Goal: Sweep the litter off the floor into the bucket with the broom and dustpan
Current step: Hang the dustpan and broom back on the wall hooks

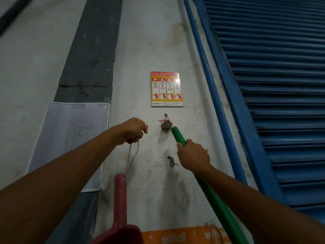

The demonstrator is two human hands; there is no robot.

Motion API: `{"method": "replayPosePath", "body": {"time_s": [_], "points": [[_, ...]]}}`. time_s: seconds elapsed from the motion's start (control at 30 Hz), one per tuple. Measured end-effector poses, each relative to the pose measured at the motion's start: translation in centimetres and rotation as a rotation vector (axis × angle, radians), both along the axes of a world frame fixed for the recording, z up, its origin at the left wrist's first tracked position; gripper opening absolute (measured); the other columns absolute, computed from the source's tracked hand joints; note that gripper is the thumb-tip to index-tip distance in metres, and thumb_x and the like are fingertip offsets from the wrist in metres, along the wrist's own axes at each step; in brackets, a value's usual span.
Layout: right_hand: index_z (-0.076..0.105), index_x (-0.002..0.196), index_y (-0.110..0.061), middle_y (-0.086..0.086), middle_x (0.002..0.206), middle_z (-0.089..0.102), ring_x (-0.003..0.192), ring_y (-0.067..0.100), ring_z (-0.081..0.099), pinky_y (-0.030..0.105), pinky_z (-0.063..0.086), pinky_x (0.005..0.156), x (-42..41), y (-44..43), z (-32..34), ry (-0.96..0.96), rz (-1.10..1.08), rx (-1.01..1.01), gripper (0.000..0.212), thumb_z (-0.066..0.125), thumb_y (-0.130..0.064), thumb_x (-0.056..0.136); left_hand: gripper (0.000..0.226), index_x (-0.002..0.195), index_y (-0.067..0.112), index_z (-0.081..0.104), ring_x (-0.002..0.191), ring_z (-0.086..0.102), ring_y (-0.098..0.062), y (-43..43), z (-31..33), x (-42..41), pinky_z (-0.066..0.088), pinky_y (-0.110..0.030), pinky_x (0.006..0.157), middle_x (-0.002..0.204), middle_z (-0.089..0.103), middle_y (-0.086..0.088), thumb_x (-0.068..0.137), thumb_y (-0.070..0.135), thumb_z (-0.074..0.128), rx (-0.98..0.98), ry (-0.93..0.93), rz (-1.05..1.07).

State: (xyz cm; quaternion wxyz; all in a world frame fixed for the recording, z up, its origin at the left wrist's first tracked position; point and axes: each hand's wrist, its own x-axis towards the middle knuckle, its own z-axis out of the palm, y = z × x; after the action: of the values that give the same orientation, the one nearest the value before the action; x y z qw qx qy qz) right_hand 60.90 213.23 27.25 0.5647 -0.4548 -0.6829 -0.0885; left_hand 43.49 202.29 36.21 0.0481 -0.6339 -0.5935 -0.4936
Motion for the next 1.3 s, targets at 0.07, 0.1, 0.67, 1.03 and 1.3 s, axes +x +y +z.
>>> {"method": "replayPosePath", "body": {"time_s": [0.07, 0.1, 0.67, 1.03, 1.3], "points": [[0.048, 0.106, -0.018, -0.003, 0.079, 0.050, 0.064, 0.009, 0.050, 0.026, 0.042, 0.057, -0.7, 0.1, -1.2, -0.009, 0.039, -0.016, 0.034, 0.036, -0.050, 0.105, 0.020, 0.098, 0.004, 0.059, 0.045, 0.035, -0.012, -0.2, 0.1, 0.1, 0.030, -0.024, 0.047, 0.058, 0.046, -0.006, 0.106, 0.016, 0.046, -0.089, -0.054, 0.001], [0.047, 0.105, -0.018, -0.003, 0.080, 0.051, 0.066, 0.009, 0.052, 0.026, 0.046, 0.059, -1.0, 0.2, -1.7, -0.005, 0.069, -0.025, 0.033, 0.039, -0.050, 0.104, 0.018, 0.099, 0.004, 0.060, 0.043, 0.035, -0.011, -0.4, 0.1, 0.1, 0.029, -0.023, 0.047, 0.054, 0.046, -0.004, 0.105, 0.016, 0.048, -0.134, -0.084, -0.002], [0.070, 0.107, -0.005, 0.009, 0.094, 0.072, 0.077, 0.018, 0.070, 0.029, 0.062, 0.066, -4.3, -7.8, -0.8, 0.269, 1.007, -0.223, 0.043, 0.063, -0.046, 0.095, 0.023, 0.084, 0.004, 0.073, 0.044, 0.033, -0.009, -0.3, -0.8, 0.4, 0.027, -0.021, 0.047, 0.046, 0.046, 0.002, 0.089, 0.026, 0.076, -0.068, -0.212, -0.021], [0.065, 0.096, -0.003, -0.002, 0.056, 0.045, 0.046, 0.009, 0.043, 0.019, 0.043, 0.041, -1.7, -7.2, 3.0, 0.711, 1.179, -0.445, 0.015, 0.050, -0.003, 0.100, 0.032, 0.101, 0.008, 0.065, 0.047, 0.023, -0.006, -2.2, 0.4, -2.1, 0.020, -0.017, 0.042, 0.055, 0.034, 0.005, 0.091, 0.037, 0.070, -0.155, -0.247, -0.290], [0.068, 0.092, -0.005, 0.002, 0.059, 0.048, 0.050, 0.012, 0.044, 0.024, 0.043, 0.048, 0.1, -3.1, 9.4, 0.633, 0.882, -0.224, 0.014, 0.057, -0.005, 0.100, 0.006, 0.094, 0.006, 0.071, 0.064, 0.052, -0.013, -0.1, 3.4, 0.0, 0.042, -0.021, 0.053, 0.076, 0.062, -0.006, 0.094, 0.012, 0.068, 0.263, 0.014, -0.148]]}}
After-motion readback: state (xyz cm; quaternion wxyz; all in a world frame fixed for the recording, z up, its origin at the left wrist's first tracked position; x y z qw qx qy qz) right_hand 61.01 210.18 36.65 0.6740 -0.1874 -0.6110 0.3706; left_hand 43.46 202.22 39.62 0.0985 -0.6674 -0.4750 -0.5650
